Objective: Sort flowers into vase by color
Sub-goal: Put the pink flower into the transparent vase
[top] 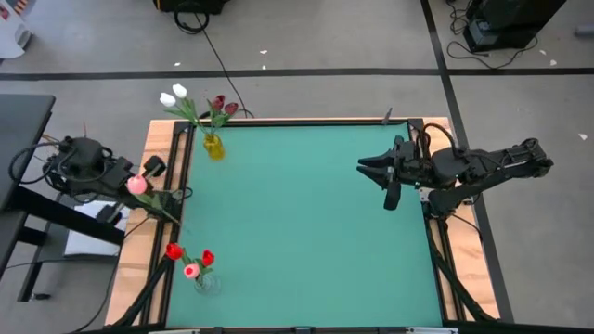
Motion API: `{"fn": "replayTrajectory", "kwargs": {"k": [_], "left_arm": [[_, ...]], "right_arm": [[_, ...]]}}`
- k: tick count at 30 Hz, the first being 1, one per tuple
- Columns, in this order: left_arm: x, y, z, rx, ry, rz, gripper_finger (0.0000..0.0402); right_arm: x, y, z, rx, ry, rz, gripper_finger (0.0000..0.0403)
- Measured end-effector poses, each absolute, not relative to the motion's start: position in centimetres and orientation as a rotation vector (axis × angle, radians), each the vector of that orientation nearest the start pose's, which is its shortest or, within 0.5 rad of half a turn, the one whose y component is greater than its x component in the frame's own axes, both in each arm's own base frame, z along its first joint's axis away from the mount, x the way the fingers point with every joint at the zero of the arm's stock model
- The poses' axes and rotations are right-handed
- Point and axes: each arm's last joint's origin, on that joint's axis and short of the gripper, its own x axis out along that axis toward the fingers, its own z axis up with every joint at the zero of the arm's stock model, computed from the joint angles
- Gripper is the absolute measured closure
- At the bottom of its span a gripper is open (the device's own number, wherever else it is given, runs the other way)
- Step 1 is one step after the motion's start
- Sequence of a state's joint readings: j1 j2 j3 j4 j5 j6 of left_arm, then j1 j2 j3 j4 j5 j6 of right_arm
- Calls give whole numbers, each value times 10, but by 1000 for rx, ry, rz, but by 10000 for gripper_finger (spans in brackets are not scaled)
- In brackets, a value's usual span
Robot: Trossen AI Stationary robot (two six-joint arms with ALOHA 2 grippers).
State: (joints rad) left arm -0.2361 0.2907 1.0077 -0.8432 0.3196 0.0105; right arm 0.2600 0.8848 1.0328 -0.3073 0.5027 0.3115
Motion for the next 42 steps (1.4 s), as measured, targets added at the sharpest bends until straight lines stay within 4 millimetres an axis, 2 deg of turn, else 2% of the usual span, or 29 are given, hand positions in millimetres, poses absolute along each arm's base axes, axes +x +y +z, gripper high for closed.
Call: {"fn": "replayTrajectory", "kwargs": {"k": [7, 13, 16, 20, 23, 27, 30, 37, 42], "left_arm": [[-12, -9, 369, 3, 98, -650, 395], [-16, -8, 367, 36, 89, -651, 395], [-16, -8, 367, 38, 88, -641, 395], [-16, -8, 367, 38, 88, -638, 395], [-11, -9, 363, 31, 91, -638, 395], [6, -13, 340, -25, 112, -638, 395], [15, -16, 328, -66, 121, -661, 395], [15, -17, 331, -73, 84, -700, 395], [9, -19, 338, -119, 60, -843, 395]], "right_arm": [[183, 34, 384, 240, 133, -267, 299], [186, 35, 389, 210, 93, -241, 299], [182, 36, 396, 175, 44, -159, 299], [165, 32, 406, 147, -14, -158, 299], [151, 27, 410, 126, -32, -169, 299], [137, 24, 415, 121, -63, -166, 299], [134, 23, 416, 123, -70, -164, 299], [137, 24, 414, 123, -52, -163, 299], [141, 25, 413, 124, -47, -164, 299]]}}
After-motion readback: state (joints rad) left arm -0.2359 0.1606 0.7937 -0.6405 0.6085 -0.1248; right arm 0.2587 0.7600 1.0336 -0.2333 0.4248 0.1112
